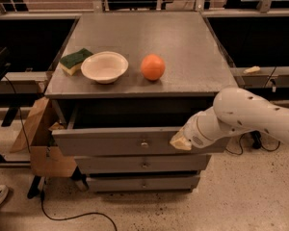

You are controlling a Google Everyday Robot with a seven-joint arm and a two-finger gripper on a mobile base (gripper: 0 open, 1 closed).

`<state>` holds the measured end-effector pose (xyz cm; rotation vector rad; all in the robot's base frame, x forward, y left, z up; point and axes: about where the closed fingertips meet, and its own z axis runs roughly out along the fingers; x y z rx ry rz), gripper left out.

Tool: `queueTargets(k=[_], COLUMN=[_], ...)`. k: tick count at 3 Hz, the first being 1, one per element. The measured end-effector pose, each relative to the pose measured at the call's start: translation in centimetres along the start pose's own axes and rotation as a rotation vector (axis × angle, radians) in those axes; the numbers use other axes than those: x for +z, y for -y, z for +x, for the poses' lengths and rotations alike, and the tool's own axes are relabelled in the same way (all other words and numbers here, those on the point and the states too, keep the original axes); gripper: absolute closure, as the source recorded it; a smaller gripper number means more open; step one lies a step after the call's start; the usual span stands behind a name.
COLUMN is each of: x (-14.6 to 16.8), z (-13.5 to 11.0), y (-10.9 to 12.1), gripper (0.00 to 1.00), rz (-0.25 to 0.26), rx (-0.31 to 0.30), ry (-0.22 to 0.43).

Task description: Close top drawer

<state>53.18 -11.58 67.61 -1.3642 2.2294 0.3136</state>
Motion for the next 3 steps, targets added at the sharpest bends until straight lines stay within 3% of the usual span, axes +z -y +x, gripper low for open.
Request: queueTargets(k=[1, 2, 3], x=[0.50, 0.50, 0.48], z=[-0.34, -0.28, 0.00], y=[0.19, -0.01, -0.01], gripper=[0.11, 0.00, 0.00], rz=[-0.004, -0.005, -0.006], rx=[0.001, 0.002, 0.006], ry=[-0.008, -0.008, -0.008])
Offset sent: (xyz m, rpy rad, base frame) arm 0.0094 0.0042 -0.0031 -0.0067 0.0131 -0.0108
